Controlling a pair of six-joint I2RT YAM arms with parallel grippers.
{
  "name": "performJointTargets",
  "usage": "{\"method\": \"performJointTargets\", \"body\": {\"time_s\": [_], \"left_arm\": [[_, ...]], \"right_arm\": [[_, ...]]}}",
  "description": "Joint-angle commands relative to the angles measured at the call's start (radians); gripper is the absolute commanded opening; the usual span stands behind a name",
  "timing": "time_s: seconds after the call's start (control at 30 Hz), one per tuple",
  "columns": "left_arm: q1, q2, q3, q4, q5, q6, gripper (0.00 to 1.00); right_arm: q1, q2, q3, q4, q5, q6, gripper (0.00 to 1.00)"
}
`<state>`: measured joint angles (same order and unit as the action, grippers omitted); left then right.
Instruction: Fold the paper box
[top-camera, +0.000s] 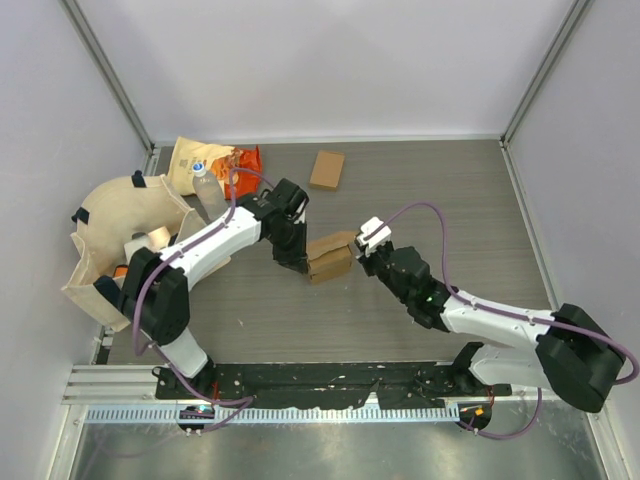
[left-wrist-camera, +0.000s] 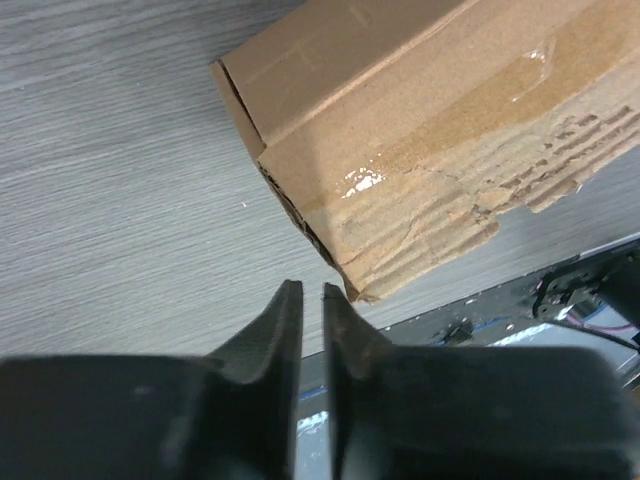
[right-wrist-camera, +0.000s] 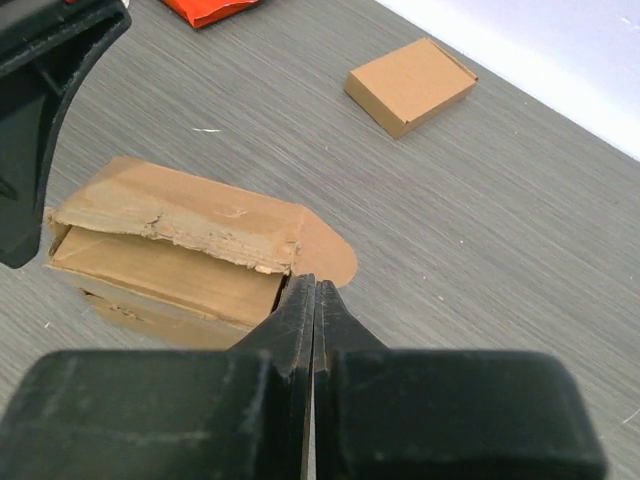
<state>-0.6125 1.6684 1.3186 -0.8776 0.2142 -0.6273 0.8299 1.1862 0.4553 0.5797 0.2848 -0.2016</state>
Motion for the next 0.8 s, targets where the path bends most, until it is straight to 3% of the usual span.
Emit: {"method": "performJointTargets", "body": {"time_s": [0.0,0.1,0.13,0.17,0.2,0.27,0.4,0.53,0.67,0.77], "left_arm": [[0.003,-0.096,-0.022,0.065,-0.027,-0.017,0.31],[0.003,-0.162,-0.061,0.086,-0.058,-0.02,0.48],[0.003,-0.179,-0.093,0.098,-0.082,-0.022,0.5],[0.005,-0.194,-0.113,0.117,-0.091,-0.028,0.51],[0.005,-0.22,-0.13,0.149,-0.108,-0.046,0.52],[0.014,-0.239,-0.162,0.184,-0.159,-0.071,0.5],[0.04,-0.275,-0.2,0.322,-0.138,-0.109,0.62],[0.144,-0.222,-0.139,0.428,0.052,-0.161,0.64],[0.157,-0.067,0.026,0.353,0.146,-0.08,0.65],[0.151,-0.041,0.074,0.362,0.145,-0.011,0.68]], "right_arm": [[0.005,-0.066,0.065,-0.147,0.028,0.071,0.01],[-0.026,-0.051,0.08,-0.213,0.123,0.033,0.16],[-0.038,-0.046,0.05,-0.171,0.126,0.019,0.2],[-0.051,-0.04,0.021,-0.117,0.148,-0.005,0.34],[-0.078,-0.03,-0.012,-0.053,0.146,-0.019,0.41],[-0.103,-0.017,-0.095,0.118,0.081,-0.054,0.47],[-0.195,0.018,-0.11,0.189,-0.137,-0.062,0.5],[-0.226,0.081,-0.098,0.232,-0.251,-0.105,0.49],[-0.222,0.144,-0.064,0.233,-0.328,-0.139,0.49],[-0.222,0.182,-0.055,0.296,-0.329,-0.162,0.48]]}}
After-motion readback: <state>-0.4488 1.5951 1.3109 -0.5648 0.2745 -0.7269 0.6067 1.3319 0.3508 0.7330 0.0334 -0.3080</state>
